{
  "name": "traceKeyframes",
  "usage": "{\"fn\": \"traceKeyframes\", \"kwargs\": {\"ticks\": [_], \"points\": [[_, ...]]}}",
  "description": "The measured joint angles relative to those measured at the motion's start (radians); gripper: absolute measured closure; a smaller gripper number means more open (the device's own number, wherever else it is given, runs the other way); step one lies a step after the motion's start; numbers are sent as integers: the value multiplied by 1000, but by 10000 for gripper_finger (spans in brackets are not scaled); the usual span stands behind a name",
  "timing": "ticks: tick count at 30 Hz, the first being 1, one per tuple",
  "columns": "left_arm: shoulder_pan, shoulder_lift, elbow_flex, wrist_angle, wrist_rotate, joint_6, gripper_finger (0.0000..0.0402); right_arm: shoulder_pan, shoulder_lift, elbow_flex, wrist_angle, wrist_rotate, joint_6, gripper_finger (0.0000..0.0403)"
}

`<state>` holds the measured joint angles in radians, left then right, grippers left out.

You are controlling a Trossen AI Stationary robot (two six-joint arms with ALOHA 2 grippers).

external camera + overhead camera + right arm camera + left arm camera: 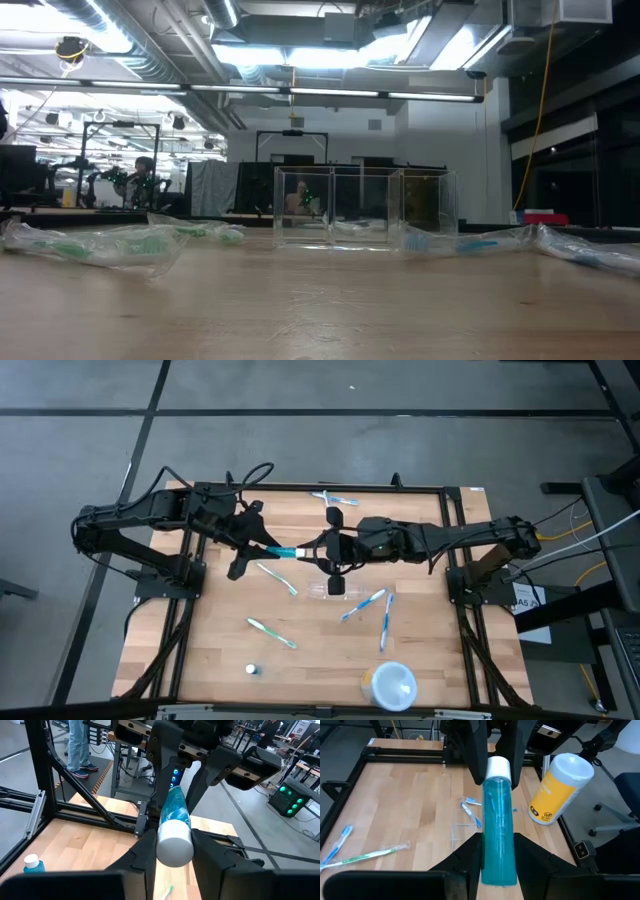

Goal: Pick & Place toothbrushing station
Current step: Put the top blue mouthwash into the transparent organizer

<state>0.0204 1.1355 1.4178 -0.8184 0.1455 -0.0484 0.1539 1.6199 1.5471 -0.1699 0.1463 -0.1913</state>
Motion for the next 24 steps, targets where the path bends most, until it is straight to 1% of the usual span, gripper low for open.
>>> {"fn": "traceKeyframes", "kwargs": {"ticks": [3,5,9,14,16,20,22,24], "points": [[0,0,0,0,-10,7,301,0,0,0,-1,0,-3,292],[-1,0,0,-3,-38,15,295,0,0,0,-3,1,-4,290],[-2,-10,0,-55,-120,42,273,-1,0,0,-11,9,0,305],[-3,-31,1,-105,-196,82,240,1,0,0,-18,20,16,306],[-3,-47,1,-147,-249,109,228,0,0,0,-24,19,19,306],[2,-86,0,-236,-415,145,209,8,0,0,-34,-18,24,304],[-1,-107,0,-282,-451,147,203,8,-2,0,-53,-19,30,304],[0,-131,0,-297,-466,123,200,2,-12,0,-93,-3,63,304]]}}
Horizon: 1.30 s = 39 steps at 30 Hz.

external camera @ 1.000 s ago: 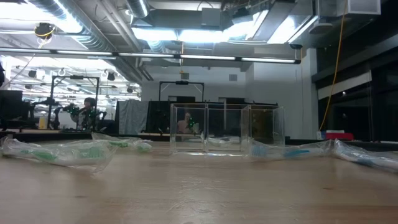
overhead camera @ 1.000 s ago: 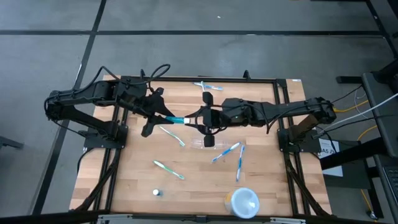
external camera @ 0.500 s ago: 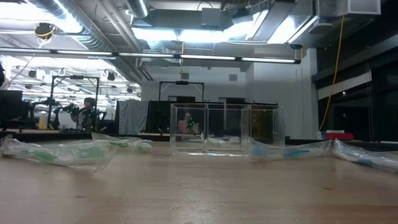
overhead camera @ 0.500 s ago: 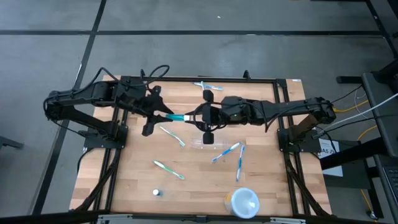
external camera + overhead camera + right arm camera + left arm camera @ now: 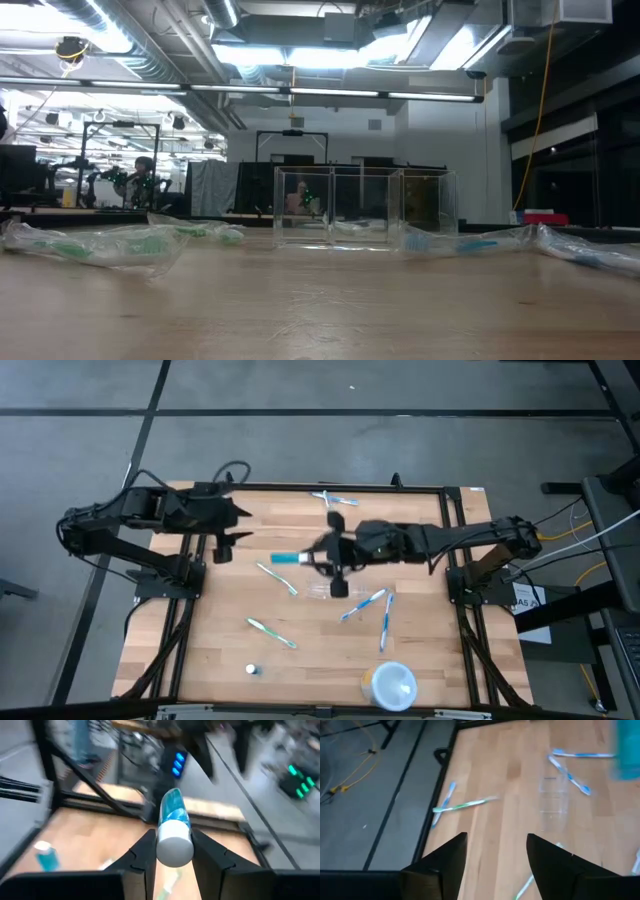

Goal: Pick & Place toothbrushing station
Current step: Put the top blue mouthwash into the transparent organizer

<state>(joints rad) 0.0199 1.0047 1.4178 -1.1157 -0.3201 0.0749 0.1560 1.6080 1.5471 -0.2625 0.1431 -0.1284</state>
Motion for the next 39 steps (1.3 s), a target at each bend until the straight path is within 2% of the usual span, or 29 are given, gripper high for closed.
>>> {"fn": "traceKeyframes", "kwargs": {"ticks": [2,7,15,19,23,30,39], "points": [[2,-24,0,-4,-7,-29,199,-6,-13,0,-76,24,45,303],[0,-69,0,-12,-4,-86,203,-6,-47,0,-316,10,122,302],[0,-98,0,-84,-53,-111,202,-24,-58,0,-543,-112,212,302],[0,-106,0,-163,-87,-141,201,-43,-58,0,-604,-127,227,301],[0,-110,0,-187,-84,-175,201,-76,-56,1,-706,-205,251,301],[0,-142,-36,-186,-70,-217,201,-129,-19,2,-756,-289,200,301],[-36,-243,-237,-116,-15,-374,201,-156,122,1,-781,-360,165,301]]}}
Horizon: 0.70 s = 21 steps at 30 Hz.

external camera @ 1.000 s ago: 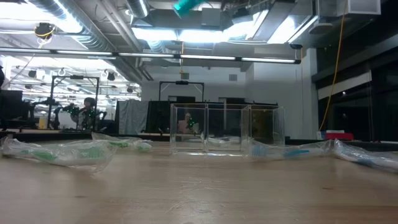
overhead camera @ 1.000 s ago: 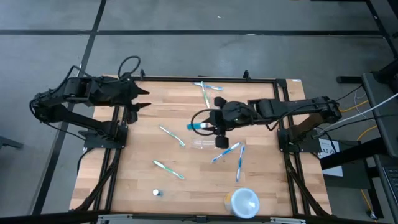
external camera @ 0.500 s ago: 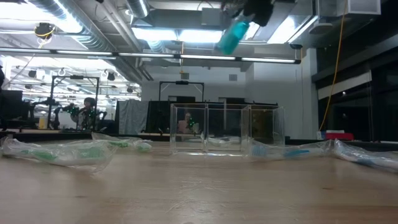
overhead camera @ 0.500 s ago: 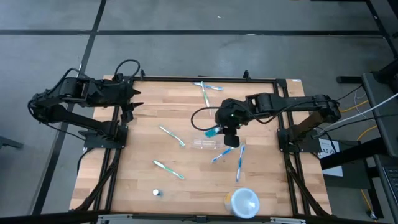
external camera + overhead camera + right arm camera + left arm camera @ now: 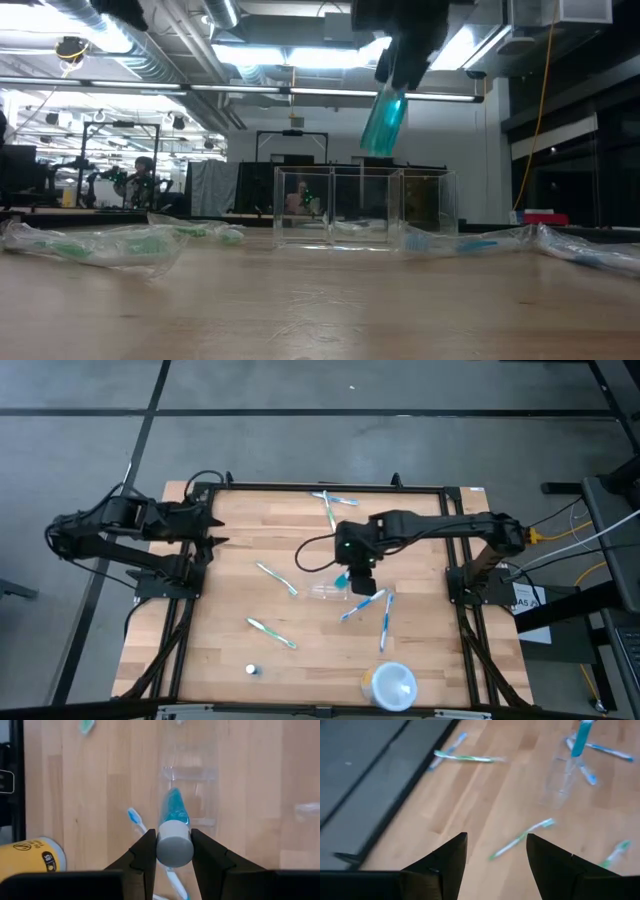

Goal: Pick & Place toothbrushing station
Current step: Put the top blue mouthwash into the transparent organizer

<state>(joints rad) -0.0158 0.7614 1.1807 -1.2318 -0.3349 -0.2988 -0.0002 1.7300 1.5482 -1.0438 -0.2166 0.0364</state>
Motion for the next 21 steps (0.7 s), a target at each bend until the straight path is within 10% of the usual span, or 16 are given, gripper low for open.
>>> {"fn": "traceKeyframes", "kwargs": {"ticks": [21], "points": [[-251,-49,-324,180,-43,-321,217,4,53,81,-73,55,-60,304]]}}
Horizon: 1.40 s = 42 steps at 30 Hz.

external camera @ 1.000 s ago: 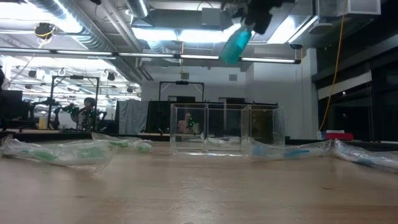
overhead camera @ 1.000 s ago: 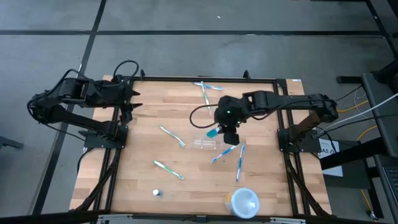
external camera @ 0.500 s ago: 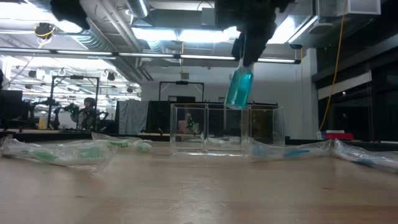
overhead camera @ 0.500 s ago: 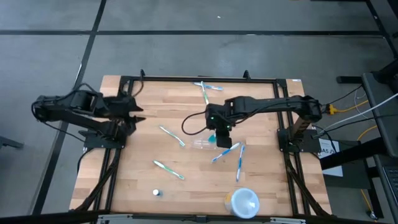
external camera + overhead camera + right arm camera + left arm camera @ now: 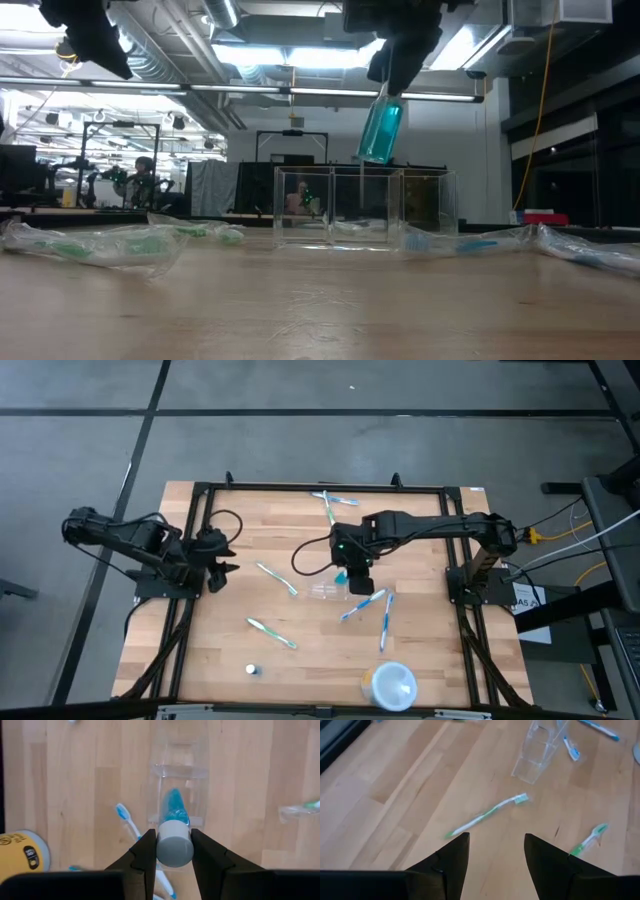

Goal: Pick & Place toothbrushing station
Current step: Put the top blue mouthwash into the transparent organizer

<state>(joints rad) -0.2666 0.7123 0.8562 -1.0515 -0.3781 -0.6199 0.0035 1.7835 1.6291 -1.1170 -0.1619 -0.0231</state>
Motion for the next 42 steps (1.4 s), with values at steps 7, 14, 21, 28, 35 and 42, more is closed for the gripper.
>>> {"fn": "traceKeyframes", "kwargs": {"ticks": [7,14,21,28,35,42], "points": [[-25,0,0,4,-39,-24,217,3,141,250,-119,-14,-73,304],[-27,-4,0,3,-40,-40,217,2,348,534,-429,11,-147,304],[-28,-8,0,2,-51,-40,217,-1,371,616,-435,16,-154,304],[-27,-8,0,3,-70,-14,217,-5,392,615,-428,23,-143,304],[-27,-8,0,3,-73,-14,217,-5,442,615,-440,24,-150,304],[-28,-8,0,5,-72,-14,217,-11,446,594,-434,41,-164,304]]}}
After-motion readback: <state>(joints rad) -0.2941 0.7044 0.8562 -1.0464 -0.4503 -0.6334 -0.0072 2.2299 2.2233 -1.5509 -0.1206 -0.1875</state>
